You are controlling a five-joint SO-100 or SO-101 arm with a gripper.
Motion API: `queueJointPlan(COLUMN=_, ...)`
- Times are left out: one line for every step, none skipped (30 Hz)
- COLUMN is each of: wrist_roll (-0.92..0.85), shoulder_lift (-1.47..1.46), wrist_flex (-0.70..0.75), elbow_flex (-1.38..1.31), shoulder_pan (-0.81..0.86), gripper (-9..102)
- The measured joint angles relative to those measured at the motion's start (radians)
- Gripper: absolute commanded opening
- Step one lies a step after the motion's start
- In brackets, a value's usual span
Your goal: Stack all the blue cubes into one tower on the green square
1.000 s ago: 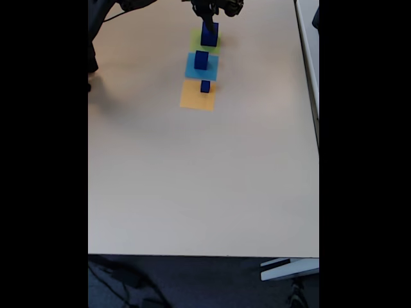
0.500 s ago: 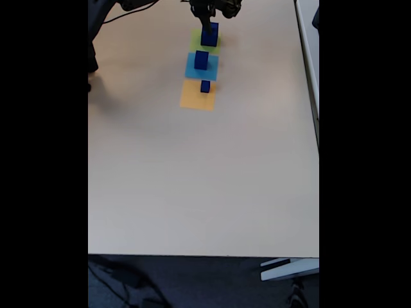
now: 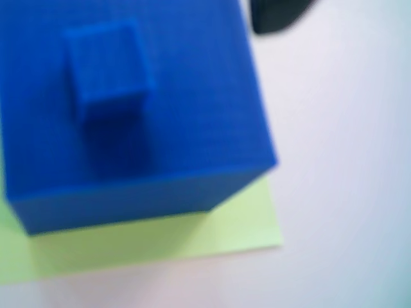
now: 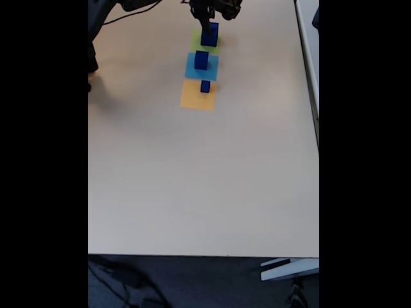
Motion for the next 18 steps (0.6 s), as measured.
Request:
queueJointPlan(wrist_roll=0.000, shoulder_lift=0.000, wrist_flex=0.000, elbow_flex=0.000, shoulder_pan=0.000, gripper=28)
queueJointPlan(wrist_roll=0.000, shoulder_lift=0.000, wrist_flex=0.000, elbow_flex=0.000, shoulder_pan=0.000, gripper=28)
queueJointPlan(wrist_roll=0.000, shoulder_lift=0.000, wrist_flex=0.000, elbow_flex=0.000, shoulder_pan=0.000, gripper=29)
queueJointPlan(wrist_roll=0.000, shoulder_lift=0.000, wrist_flex=0.000, elbow_flex=0.000, shoulder_pan=0.000, gripper=29)
queueJointPlan(wrist_roll=0.000, shoulder_lift=0.000, wrist_flex=0.000, elbow_flex=0.000, shoulder_pan=0.000, gripper=29)
queueJointPlan(wrist_roll=0.000, shoulder_lift=0.000, wrist_flex=0.000, elbow_flex=0.000, shoulder_pan=0.000, gripper=29)
queueJointPlan(wrist_roll=-0.002, shoulder_lift=0.000, wrist_flex=0.000, elbow_flex=0.000, shoulder_pan=0.000, gripper=29)
queueJointPlan(wrist_roll=-0.003, shoulder_lift=0.000, wrist_flex=0.000, elbow_flex=0.000, shoulder_pan=0.000, gripper=29)
queueJointPlan(wrist_roll=-0.009, shoulder_lift=0.000, wrist_flex=0.000, elbow_flex=0.000, shoulder_pan=0.000, gripper=29)
queueJointPlan(wrist_roll=-0.014, shoulder_lift=0.000, wrist_flex=0.000, elbow_flex=0.000, shoulder_pan=0.002, gripper=29)
queueJointPlan(wrist_roll=-0.015, shoulder_lift=0.000, wrist_flex=0.000, elbow_flex=0.000, shoulder_pan=0.005, gripper=29)
queueJointPlan(wrist_roll=-0.021, shoulder_lift=0.000, wrist_flex=0.000, elbow_flex=0.000, shoulder_pan=0.008, gripper=29)
queueJointPlan(wrist_roll=-0.025, shoulder_lift=0.000, wrist_flex=0.000, elbow_flex=0.000, shoulder_pan=0.009, gripper=29)
queueJointPlan(wrist_roll=-0.028, shoulder_lift=0.000, wrist_flex=0.000, elbow_flex=0.000, shoulder_pan=0.012, gripper=29)
queueJointPlan(wrist_roll=-0.031, shoulder_lift=0.000, wrist_flex=0.000, elbow_flex=0.000, shoulder_pan=0.012, gripper=29)
queueJointPlan(wrist_roll=-0.034, shoulder_lift=0.000, wrist_flex=0.000, elbow_flex=0.000, shoulder_pan=0.015, gripper=29)
queueJointPlan(wrist_roll=-0.037, shoulder_lift=0.000, wrist_flex=0.000, elbow_flex=0.000, shoulder_pan=0.017, gripper=29)
queueJointPlan(wrist_roll=-0.038, shoulder_lift=0.000, wrist_flex=0.000, elbow_flex=0.000, shoulder_pan=0.017, gripper=29)
